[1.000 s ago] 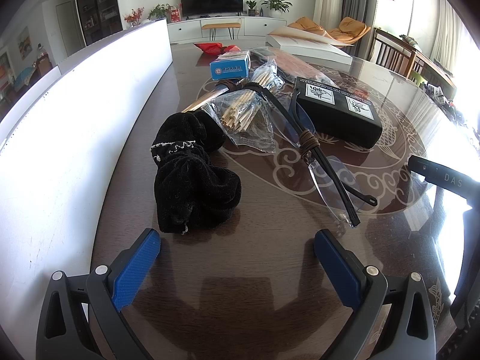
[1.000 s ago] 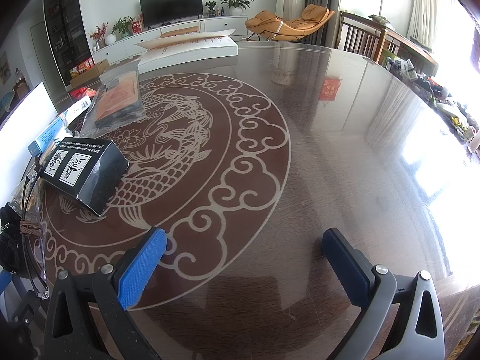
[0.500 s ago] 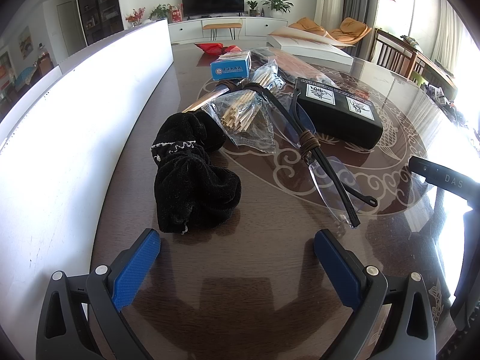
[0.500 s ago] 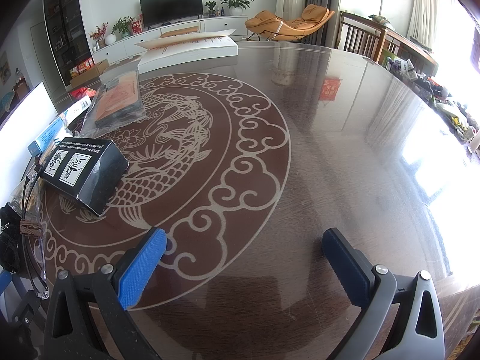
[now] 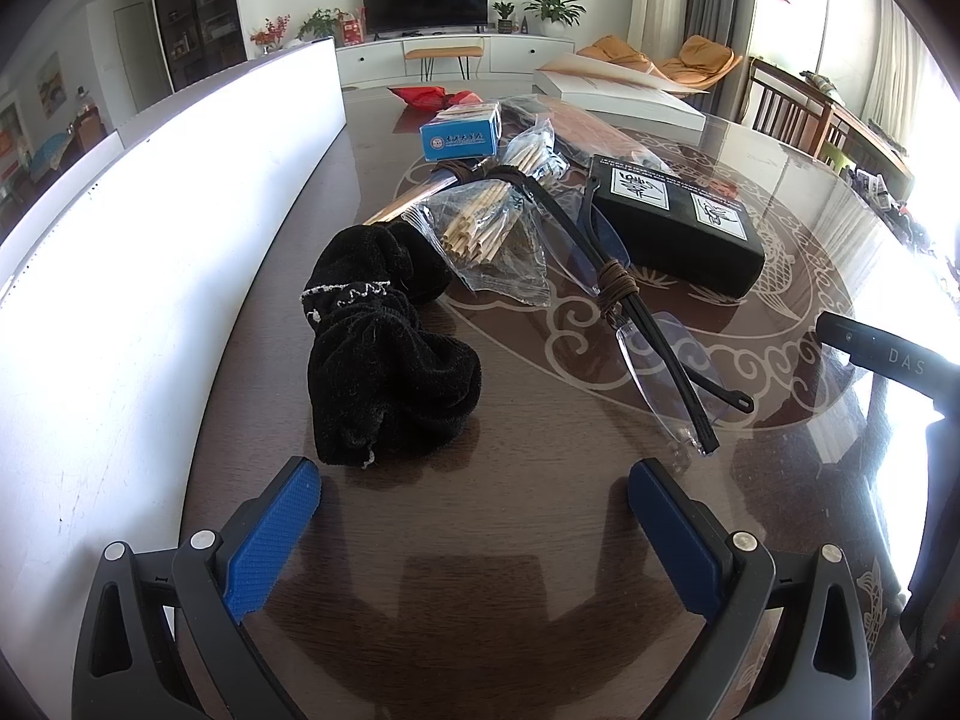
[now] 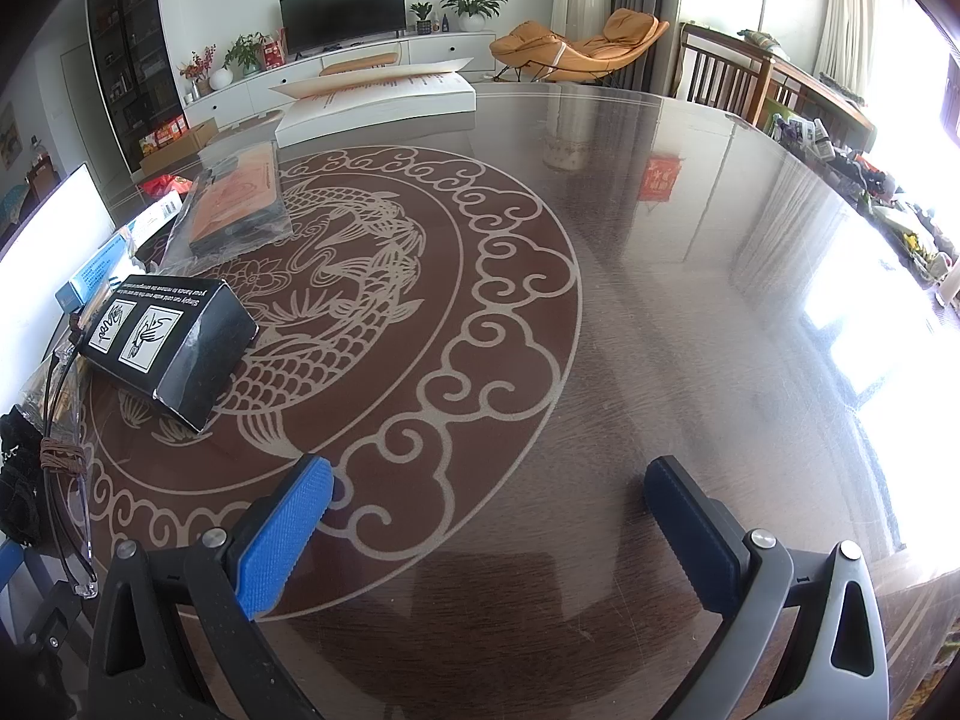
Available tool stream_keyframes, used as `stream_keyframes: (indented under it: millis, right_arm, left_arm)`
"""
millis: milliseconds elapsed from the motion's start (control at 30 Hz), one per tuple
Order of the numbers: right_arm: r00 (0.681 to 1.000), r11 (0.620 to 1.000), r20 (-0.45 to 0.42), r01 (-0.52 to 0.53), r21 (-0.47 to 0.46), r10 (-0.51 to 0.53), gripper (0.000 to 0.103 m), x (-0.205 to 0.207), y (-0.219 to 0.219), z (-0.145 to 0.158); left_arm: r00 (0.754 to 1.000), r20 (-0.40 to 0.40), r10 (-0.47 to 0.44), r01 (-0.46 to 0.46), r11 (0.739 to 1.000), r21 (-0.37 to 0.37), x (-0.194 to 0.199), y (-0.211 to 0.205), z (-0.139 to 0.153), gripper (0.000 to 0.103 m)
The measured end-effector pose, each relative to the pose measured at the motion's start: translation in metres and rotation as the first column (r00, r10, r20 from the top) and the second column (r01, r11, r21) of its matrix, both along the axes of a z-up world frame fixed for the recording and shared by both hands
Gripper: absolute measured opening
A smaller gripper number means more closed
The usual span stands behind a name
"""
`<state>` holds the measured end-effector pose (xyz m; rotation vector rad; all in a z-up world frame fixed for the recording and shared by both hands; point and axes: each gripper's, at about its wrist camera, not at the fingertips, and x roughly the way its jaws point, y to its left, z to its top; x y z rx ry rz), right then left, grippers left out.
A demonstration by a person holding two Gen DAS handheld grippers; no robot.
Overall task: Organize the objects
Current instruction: 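Move the left tool toward the remaining black velvet pouch, then grasp the black velvet pouch with the left tool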
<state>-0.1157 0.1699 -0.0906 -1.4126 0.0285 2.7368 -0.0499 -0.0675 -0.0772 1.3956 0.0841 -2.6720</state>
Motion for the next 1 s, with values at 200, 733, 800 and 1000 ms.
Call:
stream_keyframes:
  millis: [200,733,800,1000]
  right_arm:
    - [1.000,1.000,0.000,0.000,0.000,0.000,0.103,0.000,0.000,0.000]
    - [1.000,1.000,0.000,0.000,0.000,0.000,0.103,0.000,0.000,0.000]
    - [1.000,1.000,0.000,0.000,0.000,0.000,0.103,0.000,0.000,0.000]
    - [1.000,1.000,0.000,0.000,0.000,0.000,0.103,0.000,0.000,0.000]
  left_arm:
    - [1.000,0.004,-0.026,0.026,1.000,0.004,0.003,-0.001,0.000,0.103]
    - [0.999,-0.014,0.043,-0.042,0.995,0.091,-0.041,-0.024,0.030,0.103]
    - [0.997,0.016,0.078,-0.079,0.990,0.120,-0.054,-0.030,0.016,0.080]
    - [0.998,0.006,0.055,-0.055,0.990,0.128,-0.017,-0.026,0.016,0.036]
